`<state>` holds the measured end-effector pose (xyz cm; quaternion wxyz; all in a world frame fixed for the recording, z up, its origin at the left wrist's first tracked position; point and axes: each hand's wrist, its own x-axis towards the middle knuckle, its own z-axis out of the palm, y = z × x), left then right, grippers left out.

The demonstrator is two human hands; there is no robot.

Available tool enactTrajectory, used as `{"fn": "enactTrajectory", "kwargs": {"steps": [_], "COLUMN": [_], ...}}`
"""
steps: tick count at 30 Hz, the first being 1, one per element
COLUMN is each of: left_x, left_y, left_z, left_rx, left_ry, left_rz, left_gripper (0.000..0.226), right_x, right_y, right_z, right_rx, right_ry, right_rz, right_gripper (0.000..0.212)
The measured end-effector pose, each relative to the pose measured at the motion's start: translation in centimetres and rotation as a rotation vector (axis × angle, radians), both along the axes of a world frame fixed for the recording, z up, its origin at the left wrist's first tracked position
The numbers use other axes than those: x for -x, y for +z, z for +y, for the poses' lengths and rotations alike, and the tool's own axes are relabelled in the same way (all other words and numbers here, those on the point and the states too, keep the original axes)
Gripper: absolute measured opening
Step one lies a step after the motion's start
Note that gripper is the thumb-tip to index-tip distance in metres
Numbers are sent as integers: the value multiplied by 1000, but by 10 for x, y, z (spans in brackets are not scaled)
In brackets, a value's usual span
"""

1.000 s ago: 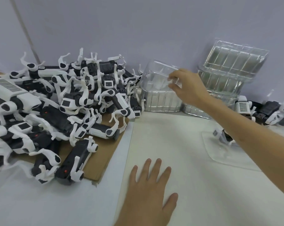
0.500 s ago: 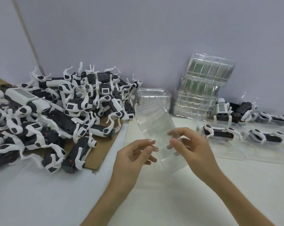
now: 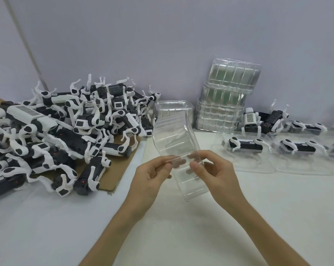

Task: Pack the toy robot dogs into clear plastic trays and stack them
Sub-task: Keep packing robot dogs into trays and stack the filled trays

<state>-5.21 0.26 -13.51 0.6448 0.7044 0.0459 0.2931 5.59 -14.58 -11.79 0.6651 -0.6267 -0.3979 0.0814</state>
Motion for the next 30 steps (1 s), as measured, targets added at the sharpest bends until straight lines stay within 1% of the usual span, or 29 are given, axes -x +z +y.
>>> {"fn": "enactTrajectory", "kwargs": {"steps": [3,5,8,15,19,22,26,30], "left_x": [1,1,1,-2,-2,-1,2,5], "left_y": [-1,-3,-1,-5,-4,-3,2,6], "left_z": [-4,-4,-3,-4,-6,-6,-3,-3], "left_rx": [101,104,98,198,204,218,300,370], "left_ry": [-102,-122,-69,26,46,57,-53,-185], "left_rz": [7,9,-18,-97,-131,-111,-29,-4], "left_gripper": [20,20,17,6,11,11,10,28], "right_x": [4,4,6,7,8,8,8,5], "right_y": [-3,-5,-4,-7,-7,-8,-7,-5], "right_z": [1,1,2,1,0,1,0,-2], "right_rx": [15,27,35,73,67,71,39,-14], "right_ry": [-19,-45,-48,-32,-27,-35,-61,-42], "right_rz": [-30,-49,-53,-137,-165,-166,-119,-55], "right_gripper": [12,14,16,21,21,21,21,20]}}
